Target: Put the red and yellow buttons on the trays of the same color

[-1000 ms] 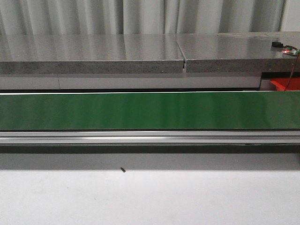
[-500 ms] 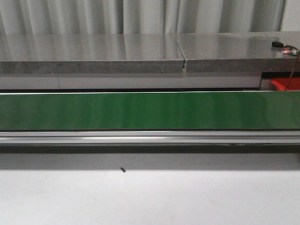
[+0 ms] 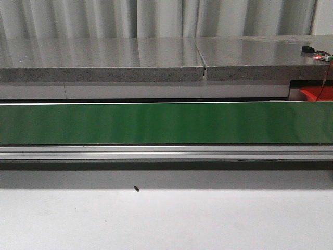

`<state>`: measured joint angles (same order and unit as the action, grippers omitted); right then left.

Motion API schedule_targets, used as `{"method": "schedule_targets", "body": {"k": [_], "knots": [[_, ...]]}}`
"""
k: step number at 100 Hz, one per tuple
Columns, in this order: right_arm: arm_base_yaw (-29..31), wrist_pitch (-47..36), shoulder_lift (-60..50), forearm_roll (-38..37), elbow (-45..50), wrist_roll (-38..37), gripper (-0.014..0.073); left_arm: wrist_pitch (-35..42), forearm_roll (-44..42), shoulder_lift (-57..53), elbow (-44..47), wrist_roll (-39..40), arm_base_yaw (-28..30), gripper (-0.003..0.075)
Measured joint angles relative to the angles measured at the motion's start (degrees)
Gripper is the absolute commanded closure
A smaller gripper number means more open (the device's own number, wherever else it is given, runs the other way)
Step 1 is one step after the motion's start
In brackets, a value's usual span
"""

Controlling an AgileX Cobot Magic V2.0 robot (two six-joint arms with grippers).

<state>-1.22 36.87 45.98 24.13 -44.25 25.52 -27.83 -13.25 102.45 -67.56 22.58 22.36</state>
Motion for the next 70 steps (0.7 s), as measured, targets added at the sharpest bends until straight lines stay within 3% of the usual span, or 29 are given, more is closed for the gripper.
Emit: {"method": "schedule_targets", "body": {"k": [50,62,70], "knots": [[0.0,0.0,0.0,0.0,0.0,0.0,0.0702,2.9,0.0,7.5,-2.5,0.0,0.0,0.0111],[0.0,0.0,0.0,0.0,0.0,0.0,0.0702,3.0,0.0,7.9,-2.8,0.0,0.0,0.0213],[0.0,0.0,0.0,0.0,0.0,0.0,0.0702,3.2,0.0,7.9,-2.8,0.0,0.0,0.0346]]}}
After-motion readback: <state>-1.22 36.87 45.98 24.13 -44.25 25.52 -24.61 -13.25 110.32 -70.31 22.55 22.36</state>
